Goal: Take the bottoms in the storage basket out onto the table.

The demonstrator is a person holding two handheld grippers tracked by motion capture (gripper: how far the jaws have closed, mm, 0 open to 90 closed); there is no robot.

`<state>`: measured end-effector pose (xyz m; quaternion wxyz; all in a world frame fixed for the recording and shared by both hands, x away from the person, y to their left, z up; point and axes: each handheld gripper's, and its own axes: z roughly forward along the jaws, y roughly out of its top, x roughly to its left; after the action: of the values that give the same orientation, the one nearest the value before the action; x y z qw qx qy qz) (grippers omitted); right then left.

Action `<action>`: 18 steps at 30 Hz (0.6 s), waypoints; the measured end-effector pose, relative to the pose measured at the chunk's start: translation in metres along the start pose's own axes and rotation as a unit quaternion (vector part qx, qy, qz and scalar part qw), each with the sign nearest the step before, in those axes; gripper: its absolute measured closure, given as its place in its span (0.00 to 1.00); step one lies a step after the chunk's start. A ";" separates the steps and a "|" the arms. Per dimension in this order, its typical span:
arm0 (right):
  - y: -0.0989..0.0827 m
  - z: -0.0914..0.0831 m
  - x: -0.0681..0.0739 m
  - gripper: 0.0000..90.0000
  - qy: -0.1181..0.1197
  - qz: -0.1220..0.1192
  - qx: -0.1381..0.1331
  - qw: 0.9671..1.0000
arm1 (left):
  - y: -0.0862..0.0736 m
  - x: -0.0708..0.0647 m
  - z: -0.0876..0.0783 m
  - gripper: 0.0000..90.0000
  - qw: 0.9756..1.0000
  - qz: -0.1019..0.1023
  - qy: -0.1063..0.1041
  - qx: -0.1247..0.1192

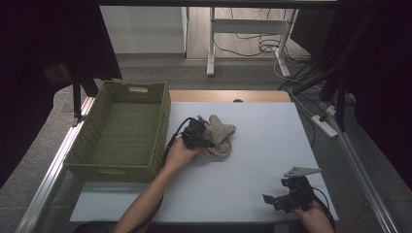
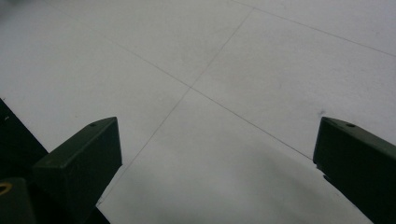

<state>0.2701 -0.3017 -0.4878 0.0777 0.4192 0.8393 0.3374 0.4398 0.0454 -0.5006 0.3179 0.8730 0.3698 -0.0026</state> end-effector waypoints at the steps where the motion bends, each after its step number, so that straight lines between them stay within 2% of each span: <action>1: 0.000 0.000 0.000 0.01 0.001 0.000 -0.001 1.000 | 0.000 0.000 0.001 0.71 1.000 0.001 0.000 -0.001; 5: 0.000 0.000 0.000 0.01 0.002 0.000 0.001 1.000 | -0.001 -0.001 0.005 0.65 1.000 0.007 0.003 0.002; 11: 0.000 0.001 0.000 0.01 0.002 0.000 0.002 1.000 | -0.002 -0.004 0.012 0.58 0.999 0.036 0.025 0.007; 18: 0.000 0.001 0.000 0.01 0.002 0.000 0.002 1.000 | -0.005 -0.002 0.018 0.49 0.998 0.046 0.032 0.005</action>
<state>0.2703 -0.3011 -0.4883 0.0754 0.4185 0.8402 0.3365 0.4391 0.0363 -0.5168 0.3013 0.8904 0.3390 0.0382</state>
